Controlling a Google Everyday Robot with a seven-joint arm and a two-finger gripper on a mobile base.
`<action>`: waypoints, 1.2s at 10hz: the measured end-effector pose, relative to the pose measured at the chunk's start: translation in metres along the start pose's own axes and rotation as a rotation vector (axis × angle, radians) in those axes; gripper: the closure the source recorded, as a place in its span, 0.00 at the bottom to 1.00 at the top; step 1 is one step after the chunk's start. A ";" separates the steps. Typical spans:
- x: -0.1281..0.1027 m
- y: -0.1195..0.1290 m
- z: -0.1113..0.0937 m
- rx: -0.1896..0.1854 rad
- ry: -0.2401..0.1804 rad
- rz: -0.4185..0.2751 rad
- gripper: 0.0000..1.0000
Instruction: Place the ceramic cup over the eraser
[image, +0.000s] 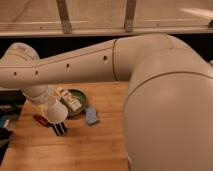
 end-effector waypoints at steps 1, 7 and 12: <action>-0.006 0.000 0.005 -0.013 0.002 -0.006 0.98; -0.019 0.004 0.030 -0.071 0.026 -0.039 0.97; -0.019 0.003 0.030 -0.068 0.029 -0.038 0.50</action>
